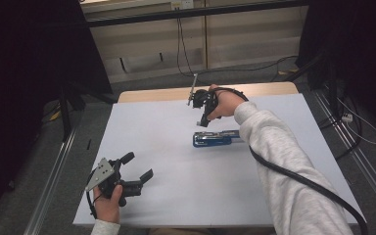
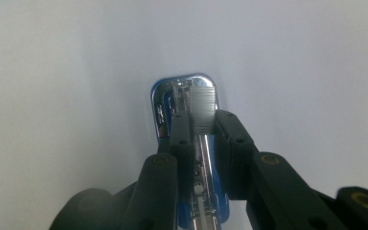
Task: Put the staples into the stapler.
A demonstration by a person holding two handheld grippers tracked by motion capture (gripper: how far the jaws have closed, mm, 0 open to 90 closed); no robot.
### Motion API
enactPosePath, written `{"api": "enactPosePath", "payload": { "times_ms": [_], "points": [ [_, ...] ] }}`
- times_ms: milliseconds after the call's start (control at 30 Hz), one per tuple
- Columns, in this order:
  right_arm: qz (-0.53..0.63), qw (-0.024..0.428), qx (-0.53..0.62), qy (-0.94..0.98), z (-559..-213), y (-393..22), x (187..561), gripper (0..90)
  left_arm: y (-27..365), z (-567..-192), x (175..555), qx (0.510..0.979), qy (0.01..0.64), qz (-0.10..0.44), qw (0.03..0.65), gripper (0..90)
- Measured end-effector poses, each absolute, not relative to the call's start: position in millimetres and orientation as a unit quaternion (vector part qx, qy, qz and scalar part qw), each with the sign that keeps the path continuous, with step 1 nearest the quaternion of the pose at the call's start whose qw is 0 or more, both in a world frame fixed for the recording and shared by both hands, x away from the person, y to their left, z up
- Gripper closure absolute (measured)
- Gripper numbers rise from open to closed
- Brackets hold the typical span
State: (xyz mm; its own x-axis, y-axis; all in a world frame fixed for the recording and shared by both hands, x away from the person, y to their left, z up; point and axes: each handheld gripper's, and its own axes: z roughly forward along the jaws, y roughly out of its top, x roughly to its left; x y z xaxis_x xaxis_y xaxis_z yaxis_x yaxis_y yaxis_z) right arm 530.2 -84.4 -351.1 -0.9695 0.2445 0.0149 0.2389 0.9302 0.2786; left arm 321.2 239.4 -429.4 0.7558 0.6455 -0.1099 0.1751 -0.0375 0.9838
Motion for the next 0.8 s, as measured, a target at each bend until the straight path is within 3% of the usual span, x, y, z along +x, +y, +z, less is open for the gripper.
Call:
{"api": "enactPosePath", "payload": {
  "times_ms": [800],
  "points": [
    [0.132, 0.004, 0.127, 0.983, -362, -92, 528, 78.9, 239, -429, 321, 0.696, 0.295, 0.188, 0.627, 4.2]
  ]
}}
